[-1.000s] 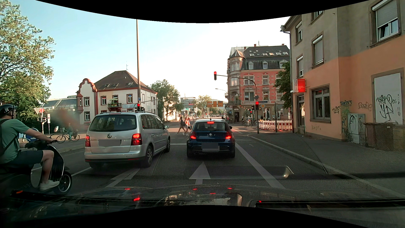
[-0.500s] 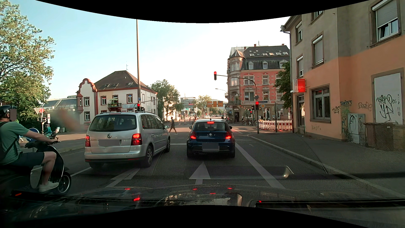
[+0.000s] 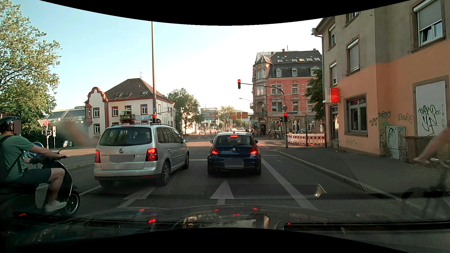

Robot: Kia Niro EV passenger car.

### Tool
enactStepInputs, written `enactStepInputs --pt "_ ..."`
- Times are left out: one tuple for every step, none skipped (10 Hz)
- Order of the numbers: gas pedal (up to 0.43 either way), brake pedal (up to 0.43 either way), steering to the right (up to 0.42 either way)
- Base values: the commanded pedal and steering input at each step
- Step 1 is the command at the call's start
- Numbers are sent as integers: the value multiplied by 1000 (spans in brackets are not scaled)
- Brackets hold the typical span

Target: Follow the waypoints while adhering to traffic rules and regulations

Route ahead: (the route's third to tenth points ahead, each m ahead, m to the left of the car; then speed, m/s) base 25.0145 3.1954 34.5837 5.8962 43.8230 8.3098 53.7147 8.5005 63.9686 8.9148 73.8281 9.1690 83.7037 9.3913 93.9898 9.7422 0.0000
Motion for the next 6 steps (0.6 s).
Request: enactStepInputs --pt "0 232 -17" --pt "0 232 -17" --pt "0 232 -17" --pt "0 232 -17" --pt "0 232 -17" --pt "0 232 -17"
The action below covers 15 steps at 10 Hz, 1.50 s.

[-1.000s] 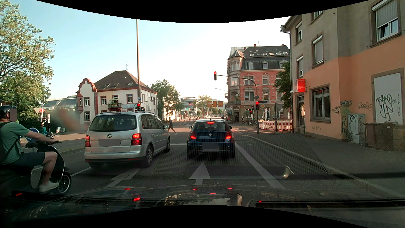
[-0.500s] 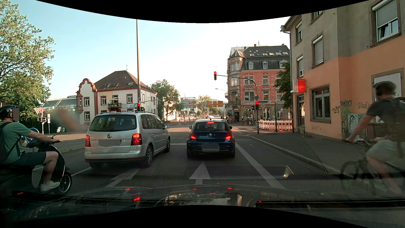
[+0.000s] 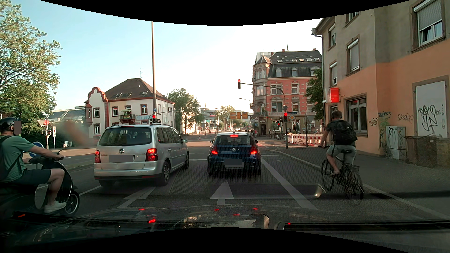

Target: Follow the waypoints while adhering to traffic rules and regulations

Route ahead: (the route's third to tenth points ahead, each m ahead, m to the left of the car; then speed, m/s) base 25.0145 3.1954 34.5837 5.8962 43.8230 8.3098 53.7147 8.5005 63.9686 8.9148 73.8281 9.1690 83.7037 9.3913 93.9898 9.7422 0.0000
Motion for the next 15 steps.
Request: enactStepInputs --pt "0 232 -17" --pt "0 232 -17" --pt "0 232 -17" --pt "0 232 -17" --pt "0 232 -17" --pt "0 232 -17" --pt "0 232 -17" --pt "0 232 -17" --pt "0 232 -17" --pt "0 232 -17" --pt "0 232 -17" --pt "0 232 -17" --pt "0 232 -17" --pt "0 232 -17" --pt "0 232 -17"
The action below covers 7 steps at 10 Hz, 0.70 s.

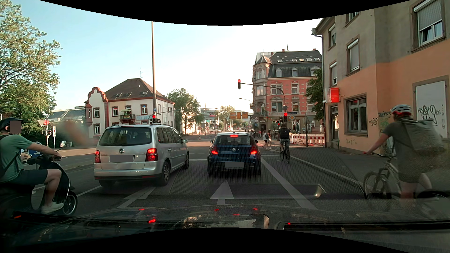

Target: Follow the waypoints while adhering to traffic rules and regulations

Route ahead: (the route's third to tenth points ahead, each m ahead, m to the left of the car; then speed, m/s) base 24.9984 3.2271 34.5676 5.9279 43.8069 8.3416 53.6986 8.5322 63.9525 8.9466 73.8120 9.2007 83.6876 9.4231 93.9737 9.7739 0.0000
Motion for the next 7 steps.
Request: enactStepInputs --pt "0 232 -17" --pt "0 232 -17" --pt "0 232 -17" --pt "0 232 -17" --pt "0 232 -17" --pt "0 232 -17" --pt "0 232 -17"
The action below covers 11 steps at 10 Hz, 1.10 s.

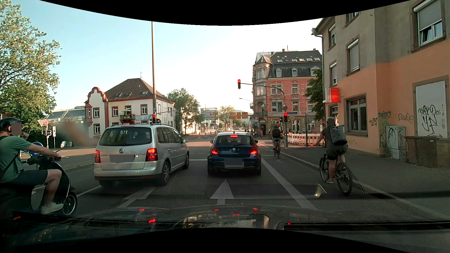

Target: Follow the waypoints while adhering to traffic rules and regulations

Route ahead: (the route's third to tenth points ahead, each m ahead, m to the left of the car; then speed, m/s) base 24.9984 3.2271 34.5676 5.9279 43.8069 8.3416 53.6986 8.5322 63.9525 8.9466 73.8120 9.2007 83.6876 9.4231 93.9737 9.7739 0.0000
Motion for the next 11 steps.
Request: enactStepInputs --pt "0 232 -17" --pt "0 232 -17" --pt "0 232 -17" --pt "0 232 -17" --pt "0 232 -17" --pt "0 232 -17" --pt "0 232 -17" --pt "0 232 -17" --pt "0 232 -17" --pt "0 232 -17" --pt "0 232 -16"
